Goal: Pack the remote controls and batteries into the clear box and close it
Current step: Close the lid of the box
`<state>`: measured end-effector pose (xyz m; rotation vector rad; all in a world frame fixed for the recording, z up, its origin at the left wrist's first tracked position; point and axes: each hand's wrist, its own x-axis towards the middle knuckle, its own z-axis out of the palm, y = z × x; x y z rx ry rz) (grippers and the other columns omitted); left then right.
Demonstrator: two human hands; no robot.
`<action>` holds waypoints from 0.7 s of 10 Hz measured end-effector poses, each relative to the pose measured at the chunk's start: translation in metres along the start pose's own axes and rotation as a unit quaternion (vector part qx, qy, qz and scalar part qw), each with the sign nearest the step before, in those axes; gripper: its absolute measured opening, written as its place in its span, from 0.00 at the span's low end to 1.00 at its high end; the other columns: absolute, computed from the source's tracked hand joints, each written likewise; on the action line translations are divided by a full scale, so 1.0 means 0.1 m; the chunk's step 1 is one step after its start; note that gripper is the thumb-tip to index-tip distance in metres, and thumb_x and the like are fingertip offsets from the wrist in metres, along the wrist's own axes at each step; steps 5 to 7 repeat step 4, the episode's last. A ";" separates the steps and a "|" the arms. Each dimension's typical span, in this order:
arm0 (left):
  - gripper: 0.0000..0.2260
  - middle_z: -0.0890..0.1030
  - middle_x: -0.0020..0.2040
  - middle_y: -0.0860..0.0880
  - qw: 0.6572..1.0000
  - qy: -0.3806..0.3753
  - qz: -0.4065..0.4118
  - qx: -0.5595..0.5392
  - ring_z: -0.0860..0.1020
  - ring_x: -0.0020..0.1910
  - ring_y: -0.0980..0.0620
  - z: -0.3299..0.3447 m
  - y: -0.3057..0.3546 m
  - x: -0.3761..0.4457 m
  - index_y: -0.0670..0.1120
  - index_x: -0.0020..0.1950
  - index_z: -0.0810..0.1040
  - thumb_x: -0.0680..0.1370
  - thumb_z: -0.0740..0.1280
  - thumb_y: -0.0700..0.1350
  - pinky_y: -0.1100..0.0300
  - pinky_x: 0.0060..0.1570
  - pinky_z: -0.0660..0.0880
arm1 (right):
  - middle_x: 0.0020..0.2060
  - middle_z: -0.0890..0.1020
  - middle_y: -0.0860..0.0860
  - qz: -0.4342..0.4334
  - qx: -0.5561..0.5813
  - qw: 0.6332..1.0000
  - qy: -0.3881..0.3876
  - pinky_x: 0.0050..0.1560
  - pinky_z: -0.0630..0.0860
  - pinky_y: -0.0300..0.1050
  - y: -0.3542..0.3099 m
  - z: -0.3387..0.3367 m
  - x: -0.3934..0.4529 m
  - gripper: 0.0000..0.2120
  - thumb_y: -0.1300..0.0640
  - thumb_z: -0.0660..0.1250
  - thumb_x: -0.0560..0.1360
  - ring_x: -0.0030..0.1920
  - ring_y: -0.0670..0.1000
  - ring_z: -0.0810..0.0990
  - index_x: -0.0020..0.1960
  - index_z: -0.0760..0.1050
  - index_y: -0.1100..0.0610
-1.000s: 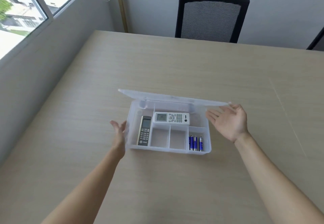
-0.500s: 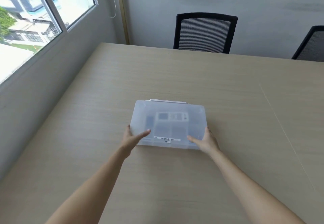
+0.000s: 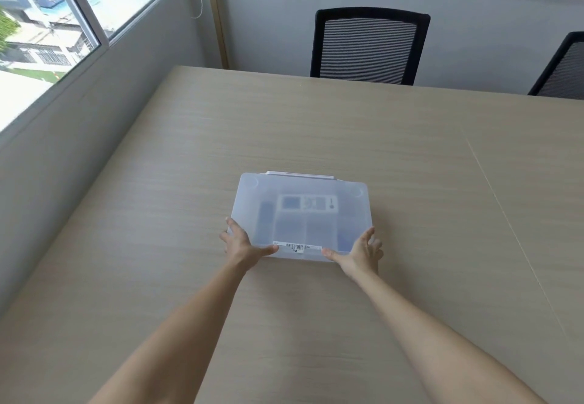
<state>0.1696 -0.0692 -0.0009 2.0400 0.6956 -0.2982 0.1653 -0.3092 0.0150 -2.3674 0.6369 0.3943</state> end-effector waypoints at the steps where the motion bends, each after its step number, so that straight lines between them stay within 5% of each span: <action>1: 0.63 0.51 0.74 0.40 1.000 0.003 -0.007 0.000 0.63 0.71 0.38 0.01 0.00 0.04 0.47 0.77 0.38 0.59 0.82 0.48 0.46 0.70 0.66 | 0.75 0.50 0.62 -0.008 -0.005 1.000 0.009 0.66 0.65 0.57 0.01 0.02 0.00 0.65 0.39 0.77 0.61 0.72 0.65 0.53 0.76 0.35 0.61; 3: 0.62 0.45 0.77 0.39 0.998 0.011 -0.006 0.066 0.53 0.76 0.38 -0.04 0.07 -0.07 0.44 0.77 0.37 0.60 0.80 0.55 0.44 0.74 0.58 | 0.74 0.50 0.63 -0.018 -0.036 0.999 0.000 0.67 0.65 0.57 0.00 0.00 -0.06 0.63 0.35 0.73 0.62 0.73 0.65 0.53 0.76 0.35 0.61; 4: 0.59 0.40 0.78 0.38 0.990 0.107 0.011 0.088 0.46 0.76 0.33 0.03 0.03 -0.38 0.47 0.77 0.38 0.63 0.76 0.62 0.41 0.74 0.54 | 0.75 0.49 0.65 -0.046 -0.079 0.996 -0.017 0.74 0.54 0.58 0.06 -0.09 -0.07 0.61 0.29 0.66 0.63 0.74 0.66 0.50 0.76 0.33 0.59; 7: 0.59 0.40 0.78 0.38 0.990 0.107 0.011 0.088 0.46 0.76 0.33 0.03 0.03 -0.38 0.47 0.77 0.38 0.63 0.76 0.62 0.41 0.74 0.54 | 0.75 0.49 0.65 -0.046 -0.079 0.996 -0.017 0.74 0.54 0.58 0.06 -0.09 -0.07 0.61 0.29 0.66 0.63 0.74 0.66 0.50 0.76 0.33 0.59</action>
